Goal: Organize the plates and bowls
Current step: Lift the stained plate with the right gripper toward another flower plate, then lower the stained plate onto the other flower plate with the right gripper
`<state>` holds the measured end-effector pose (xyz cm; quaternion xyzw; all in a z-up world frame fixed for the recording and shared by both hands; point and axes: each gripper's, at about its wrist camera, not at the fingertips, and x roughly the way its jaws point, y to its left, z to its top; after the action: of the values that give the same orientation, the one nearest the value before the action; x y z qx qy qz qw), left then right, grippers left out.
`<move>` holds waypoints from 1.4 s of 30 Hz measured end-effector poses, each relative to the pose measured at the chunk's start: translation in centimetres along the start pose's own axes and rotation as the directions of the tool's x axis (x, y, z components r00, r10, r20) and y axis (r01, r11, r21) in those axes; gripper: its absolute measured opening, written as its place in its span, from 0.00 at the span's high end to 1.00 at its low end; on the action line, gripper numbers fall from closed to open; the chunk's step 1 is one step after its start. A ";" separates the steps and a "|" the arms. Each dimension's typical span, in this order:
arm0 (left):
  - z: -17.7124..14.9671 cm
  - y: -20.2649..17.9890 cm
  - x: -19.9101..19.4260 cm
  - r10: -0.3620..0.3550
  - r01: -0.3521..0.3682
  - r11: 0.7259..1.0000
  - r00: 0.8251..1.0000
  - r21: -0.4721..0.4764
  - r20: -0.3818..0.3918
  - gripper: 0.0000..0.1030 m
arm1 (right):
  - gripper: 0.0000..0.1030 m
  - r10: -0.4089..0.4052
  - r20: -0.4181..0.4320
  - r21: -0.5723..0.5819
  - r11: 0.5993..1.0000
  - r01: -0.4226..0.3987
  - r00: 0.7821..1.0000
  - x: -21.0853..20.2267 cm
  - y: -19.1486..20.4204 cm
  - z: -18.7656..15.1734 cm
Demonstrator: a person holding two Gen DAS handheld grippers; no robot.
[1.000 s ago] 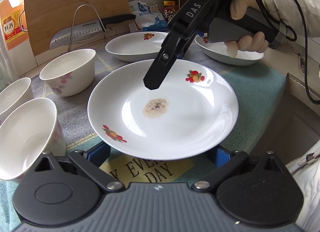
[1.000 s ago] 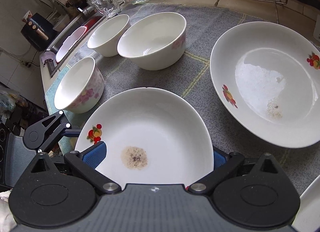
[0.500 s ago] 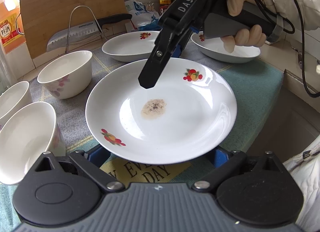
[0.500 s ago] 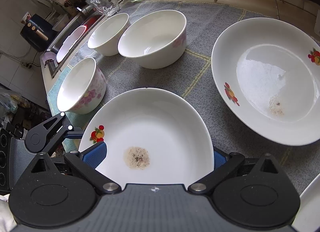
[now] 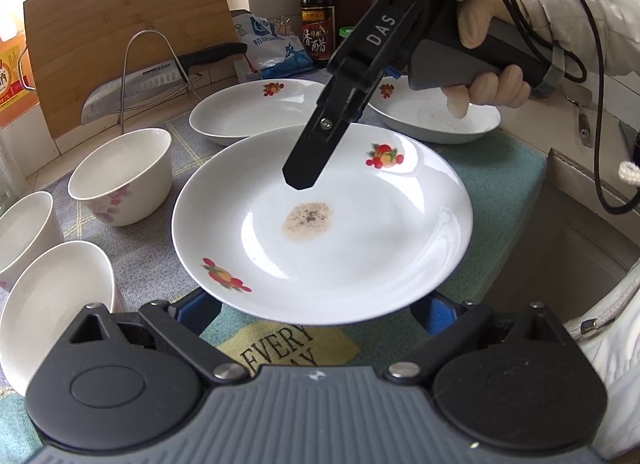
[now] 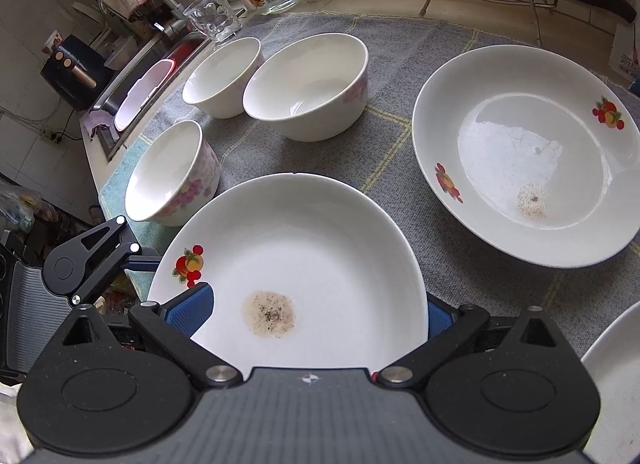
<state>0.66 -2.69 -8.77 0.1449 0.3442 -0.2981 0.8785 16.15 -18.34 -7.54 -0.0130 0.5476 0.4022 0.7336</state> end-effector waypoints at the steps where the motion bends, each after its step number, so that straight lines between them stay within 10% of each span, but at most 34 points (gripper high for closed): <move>1: 0.3 -0.1 0.0 -0.004 0.004 1.000 1.000 0.005 0.003 0.03 | 0.00 -0.003 0.006 0.002 1.000 0.003 1.000 -0.3 -0.1 -0.1; 42: 12.6 -7.5 10.4 -0.245 0.243 0.949 0.969 0.200 -0.018 0.03 | 0.00 -0.211 0.191 0.256 0.954 0.158 0.959 -13.8 -13.5 -8.2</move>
<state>8.64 -18.73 -7.27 0.1880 0.3243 -0.4382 0.8170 16.78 -39.19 -5.25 0.0674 0.5051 0.2620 0.8195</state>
